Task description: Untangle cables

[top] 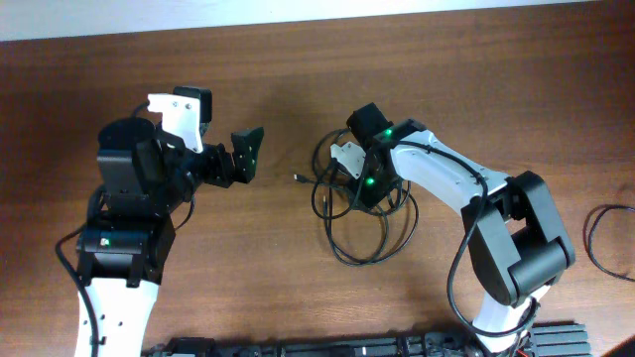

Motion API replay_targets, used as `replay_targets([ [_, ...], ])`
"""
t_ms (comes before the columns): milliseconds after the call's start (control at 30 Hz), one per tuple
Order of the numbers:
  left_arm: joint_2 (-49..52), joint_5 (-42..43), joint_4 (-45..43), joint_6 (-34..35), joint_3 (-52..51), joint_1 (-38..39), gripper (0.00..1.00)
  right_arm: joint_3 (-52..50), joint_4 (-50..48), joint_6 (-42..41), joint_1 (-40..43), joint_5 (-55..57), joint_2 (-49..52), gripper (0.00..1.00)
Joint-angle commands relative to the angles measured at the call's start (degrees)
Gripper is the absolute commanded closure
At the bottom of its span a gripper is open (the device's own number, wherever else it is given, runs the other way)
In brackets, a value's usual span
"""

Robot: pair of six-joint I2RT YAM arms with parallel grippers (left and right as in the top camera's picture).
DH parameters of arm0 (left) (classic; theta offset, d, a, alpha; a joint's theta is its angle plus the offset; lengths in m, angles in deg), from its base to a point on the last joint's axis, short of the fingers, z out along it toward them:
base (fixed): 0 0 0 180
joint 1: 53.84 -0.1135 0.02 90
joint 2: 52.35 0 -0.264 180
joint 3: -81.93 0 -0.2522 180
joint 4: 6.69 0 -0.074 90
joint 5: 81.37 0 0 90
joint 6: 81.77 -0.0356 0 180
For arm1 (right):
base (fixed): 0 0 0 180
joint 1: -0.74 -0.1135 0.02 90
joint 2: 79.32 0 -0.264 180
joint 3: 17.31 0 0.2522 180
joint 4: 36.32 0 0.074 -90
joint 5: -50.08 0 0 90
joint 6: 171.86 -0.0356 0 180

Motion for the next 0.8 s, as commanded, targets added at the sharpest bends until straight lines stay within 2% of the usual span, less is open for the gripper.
replay_targets([
  [0, -0.3, -0.4, -0.1, 0.3, 0.0, -0.2, 0.01, -0.5, 0.0, 0.3, 0.0, 0.2, 0.1, 0.70],
  [67, -0.3, -0.4, -0.1, 0.3, 0.0, -0.2, 0.01, -0.5, 0.0, 0.3, 0.0, 0.2, 0.1, 0.73],
  [200, -0.3, -0.4, -0.1, 0.3, 0.0, -0.2, 0.01, -0.5, 0.0, 0.3, 0.0, 0.2, 0.1, 0.96],
  [400, -0.3, -0.4, -0.1, 0.3, 0.0, -0.2, 0.01, 0.2, 3.4, -4.2, 0.0, 0.2, 0.1, 0.96],
  [533, -0.3, -0.4, -0.1, 0.3, 0.0, -0.2, 0.01, 8.0, 14.4, -4.3, 0.0, 0.0, 0.1, 0.96],
  [767, -0.3, -0.4, -0.1, 0.3, 0.0, -0.2, 0.01, 30.6, 31.2, -4.3, 0.0, 0.0, 0.1, 0.96],
])
